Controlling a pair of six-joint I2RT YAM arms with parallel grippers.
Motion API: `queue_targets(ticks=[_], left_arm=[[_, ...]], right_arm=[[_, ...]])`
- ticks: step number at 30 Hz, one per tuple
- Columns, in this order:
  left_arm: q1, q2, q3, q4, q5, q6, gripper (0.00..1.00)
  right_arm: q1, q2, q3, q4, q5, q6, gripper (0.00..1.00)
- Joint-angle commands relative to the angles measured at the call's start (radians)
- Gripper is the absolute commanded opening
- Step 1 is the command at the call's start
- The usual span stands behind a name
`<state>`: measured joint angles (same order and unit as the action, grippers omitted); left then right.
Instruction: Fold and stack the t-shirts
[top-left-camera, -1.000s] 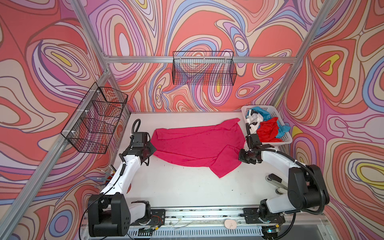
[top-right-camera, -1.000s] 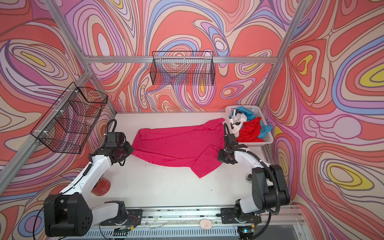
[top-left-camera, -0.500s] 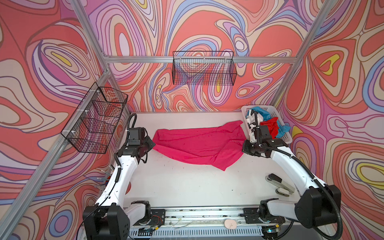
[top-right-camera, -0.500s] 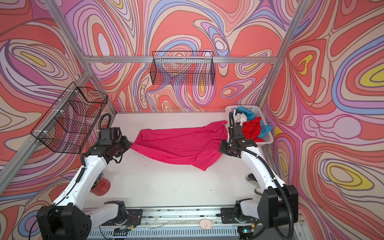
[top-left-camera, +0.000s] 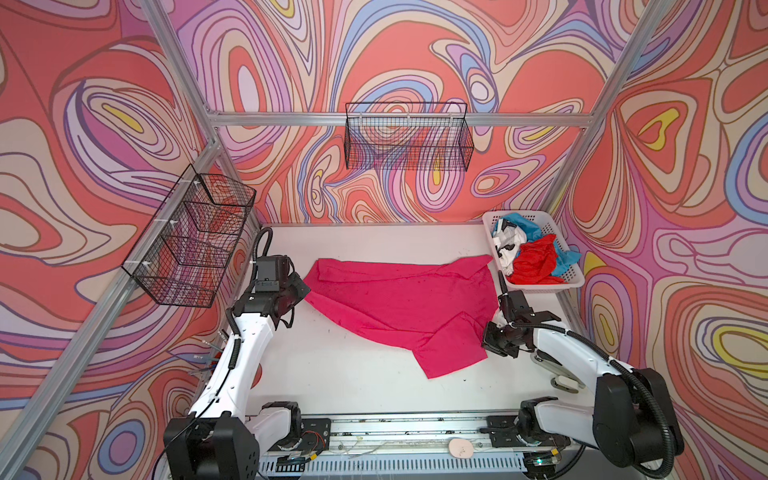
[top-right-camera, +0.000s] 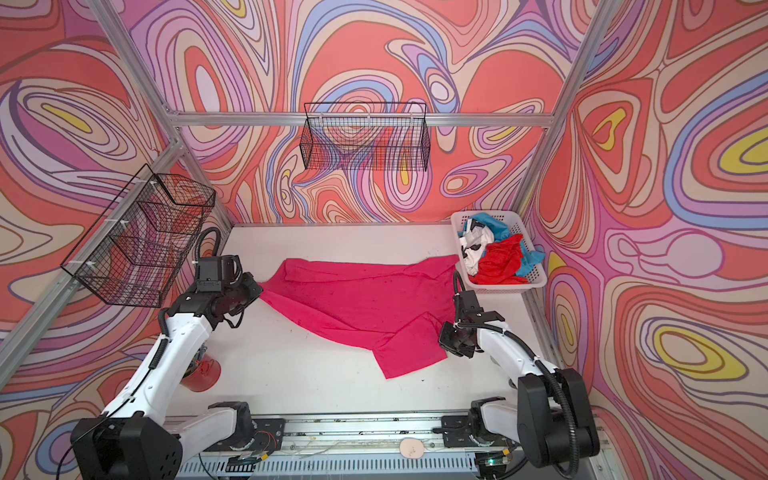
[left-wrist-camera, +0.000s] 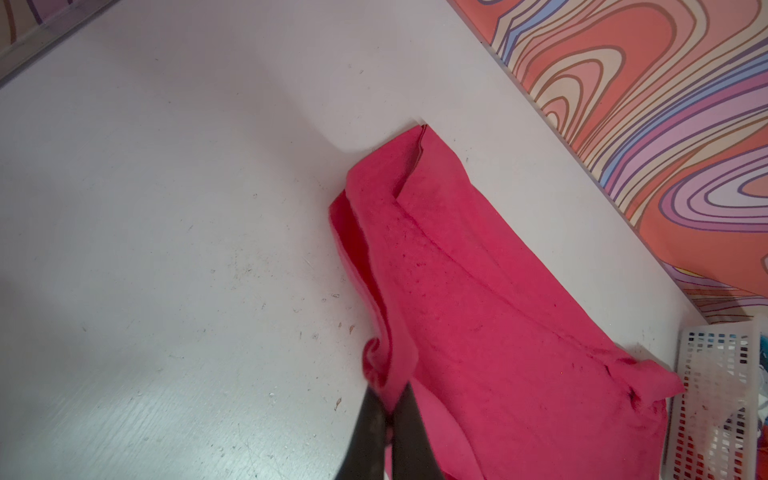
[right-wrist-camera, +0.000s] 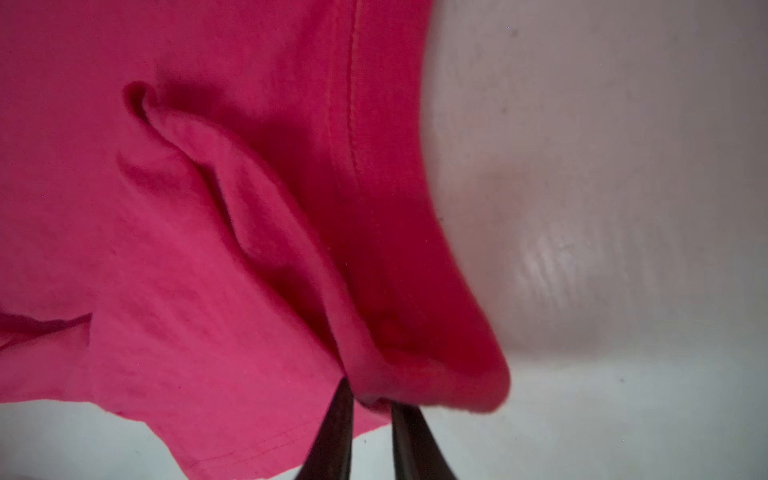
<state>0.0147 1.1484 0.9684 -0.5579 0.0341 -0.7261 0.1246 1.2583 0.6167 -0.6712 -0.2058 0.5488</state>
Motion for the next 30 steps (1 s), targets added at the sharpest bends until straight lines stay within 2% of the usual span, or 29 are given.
queue_targets(ticks=[1, 8, 13, 19, 22, 26, 27, 30], left_arm=[[0.004, 0.008, -0.016, -0.006, -0.001, 0.001, 0.0], [0.005, 0.001, -0.03, -0.002, 0.001, -0.004, 0.0], [0.004, 0.001, -0.025, -0.008, -0.003, 0.003, 0.0], [0.004, -0.006, -0.038, 0.001, -0.003, -0.001, 0.0], [0.005, -0.004, -0.045, 0.007, 0.005, -0.006, 0.0], [0.005, -0.007, -0.051, 0.01, 0.007, -0.01, 0.0], [0.005, -0.008, -0.051, 0.01, 0.007, -0.008, 0.0], [0.005, -0.012, -0.048, 0.01, 0.008, -0.009, 0.0]], right_arm=[[-0.003, 0.014, -0.031, 0.049, -0.01, 0.033, 0.23], [0.008, -0.065, -0.08, 0.017, 0.016, 0.086, 0.25], [0.034, -0.084, -0.089, -0.004, 0.036, 0.119, 0.31], [0.07, -0.12, -0.128, 0.001, 0.055, 0.161, 0.3], [0.074, -0.107, -0.133, 0.023, 0.056, 0.16, 0.23], [0.076, -0.095, -0.115, 0.034, 0.06, 0.152, 0.09], [0.077, -0.095, -0.108, 0.033, 0.056, 0.152, 0.01], [0.079, -0.107, -0.085, 0.016, 0.05, 0.15, 0.0]])
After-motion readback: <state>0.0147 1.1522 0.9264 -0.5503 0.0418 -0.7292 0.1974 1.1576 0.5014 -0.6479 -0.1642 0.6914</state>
